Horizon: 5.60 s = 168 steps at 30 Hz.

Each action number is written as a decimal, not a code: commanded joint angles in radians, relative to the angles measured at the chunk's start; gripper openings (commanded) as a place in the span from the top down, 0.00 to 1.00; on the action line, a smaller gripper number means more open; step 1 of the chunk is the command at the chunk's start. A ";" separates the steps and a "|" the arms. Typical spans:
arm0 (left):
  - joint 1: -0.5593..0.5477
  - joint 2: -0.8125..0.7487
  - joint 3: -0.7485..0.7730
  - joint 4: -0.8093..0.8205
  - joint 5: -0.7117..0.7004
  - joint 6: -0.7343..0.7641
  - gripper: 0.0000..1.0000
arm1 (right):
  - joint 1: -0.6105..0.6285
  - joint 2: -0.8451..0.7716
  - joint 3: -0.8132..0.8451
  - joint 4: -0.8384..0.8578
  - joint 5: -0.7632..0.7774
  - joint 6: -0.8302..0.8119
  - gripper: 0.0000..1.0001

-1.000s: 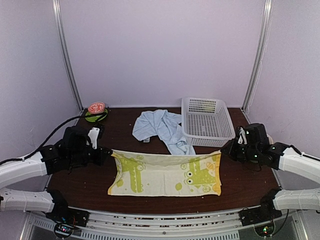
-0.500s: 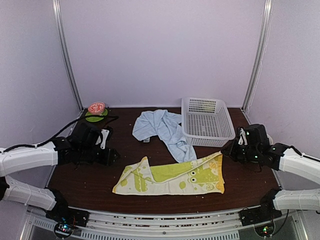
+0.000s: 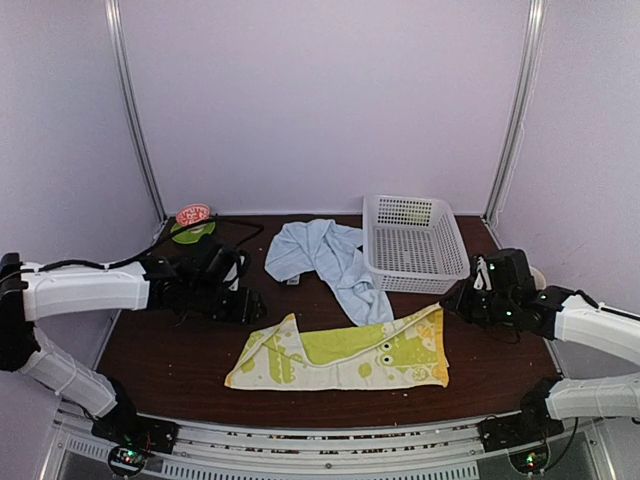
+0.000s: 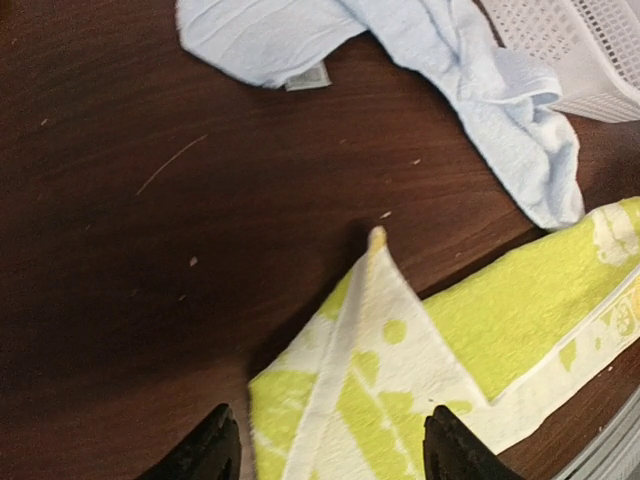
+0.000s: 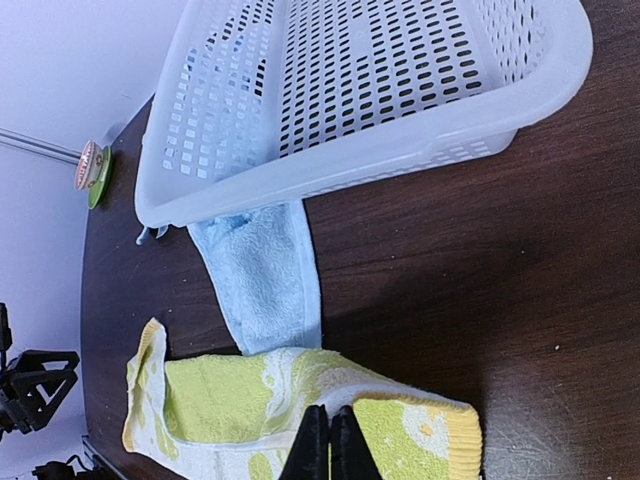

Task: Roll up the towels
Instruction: Pick up the towel from the center of the board, then fold the towel at the center of the board.

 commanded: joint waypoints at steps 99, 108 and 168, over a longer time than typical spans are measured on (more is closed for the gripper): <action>-0.011 -0.833 -0.767 0.678 0.079 0.260 1.00 | 0.053 -0.139 -0.114 0.071 -0.085 0.023 1.00; -0.013 -0.880 -0.815 0.635 0.097 0.173 1.00 | 0.122 -0.127 -0.192 0.086 -0.075 0.054 1.00; -0.013 -1.257 -0.826 0.214 0.086 0.074 0.53 | 0.240 -0.146 -0.263 -0.095 -0.145 0.039 0.93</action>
